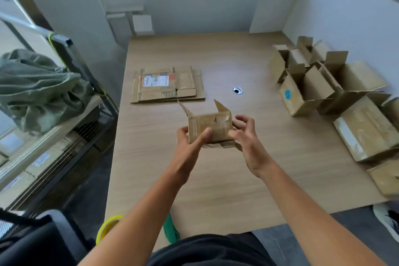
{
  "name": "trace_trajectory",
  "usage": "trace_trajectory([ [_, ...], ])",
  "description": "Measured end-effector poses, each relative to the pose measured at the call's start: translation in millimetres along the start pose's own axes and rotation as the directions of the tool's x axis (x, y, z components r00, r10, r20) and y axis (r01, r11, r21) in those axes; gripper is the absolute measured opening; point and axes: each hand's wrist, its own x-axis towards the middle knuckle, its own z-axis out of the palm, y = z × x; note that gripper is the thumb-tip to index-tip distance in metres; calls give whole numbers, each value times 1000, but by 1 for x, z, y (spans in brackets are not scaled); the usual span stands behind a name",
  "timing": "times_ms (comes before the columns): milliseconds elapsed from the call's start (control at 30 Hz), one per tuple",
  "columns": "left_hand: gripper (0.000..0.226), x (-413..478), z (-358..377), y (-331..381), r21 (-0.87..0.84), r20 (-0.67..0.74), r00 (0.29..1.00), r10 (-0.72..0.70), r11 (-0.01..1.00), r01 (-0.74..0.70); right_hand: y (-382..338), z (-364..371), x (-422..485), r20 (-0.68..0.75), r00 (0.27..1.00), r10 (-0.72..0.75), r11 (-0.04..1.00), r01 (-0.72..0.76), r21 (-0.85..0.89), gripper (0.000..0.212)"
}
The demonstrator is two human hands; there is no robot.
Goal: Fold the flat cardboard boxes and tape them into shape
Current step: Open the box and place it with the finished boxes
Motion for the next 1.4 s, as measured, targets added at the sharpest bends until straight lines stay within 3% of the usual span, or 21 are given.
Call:
trace_trajectory([
  [67, 87, 3, 1, -9, 18, 78, 996, 33, 999, -34, 3, -7, -2, 50, 999, -4, 1000, 4, 0, 69],
  [167, 101, 2, 0, -34, 154, 259, 965, 36, 985, -78, 20, -13, -9, 24, 998, 61, 998, -61, 23, 64],
  [300, 92, -16, -3, -82, 254, 345, 928, -139, 966, 51, 66, -9, -24, -76, 978, 197, 916, -211, -341, 96],
  [367, 81, -27, 0, -99, 253, 284, 928, -240, 953, 169, 92, -7, -30, -168, 960, 224, 853, -276, -443, 91],
  [467, 56, -29, -1, -113, 235, 44, 943, -331, 920, 313, 118, -12, -37, -235, 940, 249, 819, -334, -467, 78],
  [533, 54, -31, -5, -116, 267, -65, 963, -261, 925, 269, 127, -16, -44, -261, 926, 271, 815, -366, -450, 74],
  [567, 61, -32, -7, -117, 372, -84, 983, -165, 910, 184, 130, -17, -47, -270, 922, 276, 829, -371, -419, 73],
  [633, 71, -36, -10, -119, 629, 5, 1000, 25, 777, -23, 130, -14, -53, -259, 927, 272, 851, -357, -385, 84],
  [700, 66, -35, -11, -123, 824, 115, 988, 105, 545, -154, 129, -5, -53, -226, 947, 231, 804, -316, -504, 98],
  [767, 53, -29, -11, -126, 918, 126, 986, 110, 363, -158, 129, 2, -49, -199, 964, 175, 739, -262, -621, 92],
  [833, 43, -22, -10, -125, 947, 118, 990, 79, 290, -136, 129, 0, -41, -243, 957, 156, 758, -274, -592, 74],
  [967, 30, -11, 3, -122, 932, 110, 994, 11, 346, -107, 144, -26, -42, -237, 956, 175, 797, -279, -536, 72],
  [1067, 21, -5, 10, -110, 838, 58, 994, -96, 546, 4, 159, -36, -51, -209, 973, 103, 816, -203, -542, 75],
  [1133, 38, -2, 6, -104, 794, 99, 971, -217, 605, 54, 166, -40, -53, -198, 974, 112, 734, -215, -644, 68],
  [1167, 55, -2, 2, -104, 810, 170, 948, -269, 586, 22, 168, -42, -51, -194, 977, 93, 660, -206, -723, 66],
  [1233, 98, -9, -7, -112, 897, 293, 904, -311, 416, -147, 164, -48, -46, -144, 990, -1, 520, -123, -845, 64],
  [1300, 127, -16, -11, -122, 949, 303, 910, -285, 182, -259, 155, -50, -33, 2, 997, -76, 375, 30, -927, 67],
  [1333, 135, -17, -10, -128, 956, 292, 921, -260, 123, -268, 150, -48, -26, 111, 991, -81, 273, 129, -953, 67],
  [1400, 143, -14, -5, -134, 958, 277, 935, -220, 134, -252, 143, -41, -8, 294, 955, -49, 108, 298, -949, 66],
])
